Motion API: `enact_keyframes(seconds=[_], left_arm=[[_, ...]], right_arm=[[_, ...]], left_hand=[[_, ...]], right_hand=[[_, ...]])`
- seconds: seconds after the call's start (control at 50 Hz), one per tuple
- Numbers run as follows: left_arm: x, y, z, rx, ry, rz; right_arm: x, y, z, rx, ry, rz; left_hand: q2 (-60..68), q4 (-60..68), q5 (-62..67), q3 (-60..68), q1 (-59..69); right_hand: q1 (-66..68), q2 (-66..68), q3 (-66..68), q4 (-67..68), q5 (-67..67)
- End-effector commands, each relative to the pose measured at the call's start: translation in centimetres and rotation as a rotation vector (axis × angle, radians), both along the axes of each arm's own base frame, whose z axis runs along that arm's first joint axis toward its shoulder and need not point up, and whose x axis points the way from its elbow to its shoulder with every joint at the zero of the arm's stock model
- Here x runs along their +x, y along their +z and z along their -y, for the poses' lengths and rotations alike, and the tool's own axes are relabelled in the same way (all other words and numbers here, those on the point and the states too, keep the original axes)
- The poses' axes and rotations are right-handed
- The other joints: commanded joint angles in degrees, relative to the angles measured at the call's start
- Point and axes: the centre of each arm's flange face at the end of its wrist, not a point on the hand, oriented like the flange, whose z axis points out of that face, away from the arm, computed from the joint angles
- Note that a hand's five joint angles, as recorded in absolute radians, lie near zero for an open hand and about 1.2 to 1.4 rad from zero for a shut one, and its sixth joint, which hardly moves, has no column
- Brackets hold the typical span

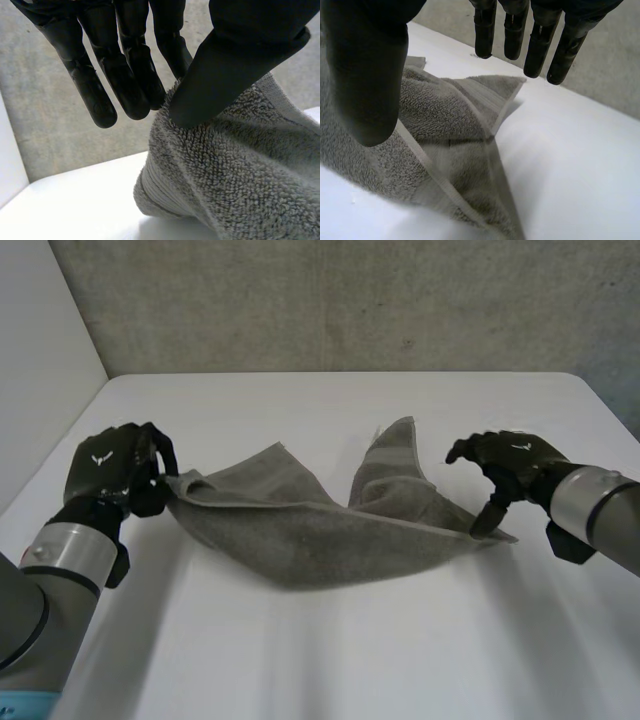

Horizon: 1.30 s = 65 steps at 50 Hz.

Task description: Fold the laundry

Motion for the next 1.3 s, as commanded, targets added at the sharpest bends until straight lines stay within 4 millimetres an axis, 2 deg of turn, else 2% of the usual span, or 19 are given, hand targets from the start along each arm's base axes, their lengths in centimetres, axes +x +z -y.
enact_keyframes(seconds=[0.02, 0.42, 0.54, 0.56, 0.64, 0.68, 0.7, 0.74, 0.76, 0.78, 0.8, 0.84, 0.86, 0.9, 0.98, 1.08, 1.18, 1.22, 1.3], left_arm=[[0.0, -0.4, -0.4, 0.012, -0.015, 0.003], [0.3, -0.4, 0.0, 0.012, -0.002, 0.002], [0.4, -0.2, 0.2, 0.008, 0.004, -0.001], [0.4, -0.1, 0.2, 0.005, 0.004, -0.002], [0.5, 0.3, 0.3, -0.008, 0.005, -0.005], [0.5, 0.6, 0.3, -0.017, 0.008, -0.008], [0.6, 1.2, 0.4, -0.037, 0.013, -0.011], [0.7, 2.1, 0.5, -0.068, 0.018, -0.019], [0.9, 3.3, 0.6, -0.107, 0.022, -0.031], [1.0, 4.9, 0.5, -0.158, 0.025, -0.047], [1.0, 4.9, 0.5, -0.159, 0.025, -0.047], [1.1, 8.5, 0.3, -0.264, 0.027, -0.08], [1.1, 8.5, 0.3, -0.264, 0.027, -0.08], [1.1, 10.3, 0.0, -0.305, 0.026, -0.092], [1.3, 13.6, -0.4, -0.317, 0.034, -0.102], [1.4, 13.7, -0.4, -0.223, 0.041, -0.093], [1.1, 10.0, 1.2, -0.07, 0.046, -0.06], [0.6, 6.9, 2.2, 0.041, 0.039, -0.024], [0.3, 3.8, 3.4, 0.151, 0.041, 0.011]], right_arm=[[-1.8, -1.9, -0.2, 0.099, -0.036, 0.037], [-1.3, -8.1, 1.0, 0.163, -0.023, 0.049], [-0.5, -8.9, 1.8, 0.154, -0.006, 0.061], [-0.4, -8.7, 1.9, 0.149, -0.01, 0.073], [-0.4, -7.5, 2.4, 0.122, -0.025, 0.109], [-0.6, -4.1, 2.8, 0.028, -0.033, 0.144], [-0.6, -4.1, 2.8, 0.028, -0.033, 0.145], [-0.8, 1.1, 2.5, -0.131, -0.026, 0.169], [-0.8, 1.1, 2.5, -0.132, -0.026, 0.169], [-1.0, 4.0, 2.3, -0.222, -0.025, 0.182], [-1.0, 4.1, 2.3, -0.223, -0.025, 0.182], [-1.3, 10.7, 1.2, -0.421, -0.014, 0.208], [-1.3, 10.7, 1.2, -0.422, -0.014, 0.208], [-1.6, 16.2, -0.4, -0.559, -0.003, 0.222], [-2.2, 19.1, -1.4, -0.563, 0.01, 0.209], [-2.7, 17.5, 0.0, -0.412, 0.04, 0.086], [-1.3, 11.4, 0.8, -0.168, 0.188, -0.198], [-0.9, 9.9, 0.9, -0.115, 0.22, -0.256], [-0.1, 7.7, 1.6, -0.053, 0.231, -0.323]], left_hand=[[10.29, 10.19, 12.33, 10.31, 13.63], [10.29, 10.19, 12.33, 10.31, 13.63], [10.29, 10.19, 12.33, 10.31, 13.63], [10.29, 10.19, 12.33, 10.31, 13.63], [10.29, 10.19, 12.33, 10.31, 13.63], [10.29, 10.19, 12.33, 10.31, 13.63], [10.29, 10.19, 12.33, 10.31, 13.63], [10.29, 10.19, 12.33, 10.31, 13.63], [10.29, 10.19, 12.33, 10.31, 13.63], [10.29, 10.19, 12.33, 10.31, 13.63], [10.29, 10.19, 12.33, 10.31, 13.63], [10.29, 10.19, 12.33, 10.31, 13.63], [10.29, 10.19, 12.33, 10.31, 13.63], [10.29, 10.19, 12.33, 10.31, 13.63], [10.29, 10.19, 12.33, 10.31, 13.63], [10.29, 10.19, 12.33, 10.31, 13.63], [10.29, 10.19, 12.33, 10.31, 13.63], [10.29, 10.19, 12.33, 10.31, 13.63], [10.29, 10.19, 12.33, 10.31, 13.63]], right_hand=[[1.08, 0.38, 1.39, 2.0, 0.77], [11.67, 10.97, 11.98, 12.59, 11.37], [41.78, 41.08, 42.09, 42.7, 41.48], [61.04, 60.34, 61.35, 61.96, 60.74], [61.24, 60.54, 61.55, 62.16, 60.93], [61.24, 60.54, 61.55, 62.16, 60.93], [61.24, 60.54, 61.55, 62.16, 60.93], [61.24, 60.54, 61.55, 62.16, 60.93], [61.24, 60.54, 61.55, 62.16, 60.93], [61.24, 60.54, 61.55, 62.16, 60.93], [61.24, 60.54, 61.55, 62.16, 60.93], [61.24, 60.54, 61.55, 62.16, 60.93], [61.24, 60.54, 61.55, 62.16, 60.93], [61.24, 60.54, 61.55, 62.16, 60.93], [61.24, 60.54, 61.55, 62.16, 60.93], [61.24, 60.54, 61.55, 62.16, 60.93], [61.24, 60.54, 61.55, 62.16, 60.93], [61.24, 60.54, 61.55, 62.16, 60.93], [61.24, 60.54, 61.55, 62.16, 60.93]])
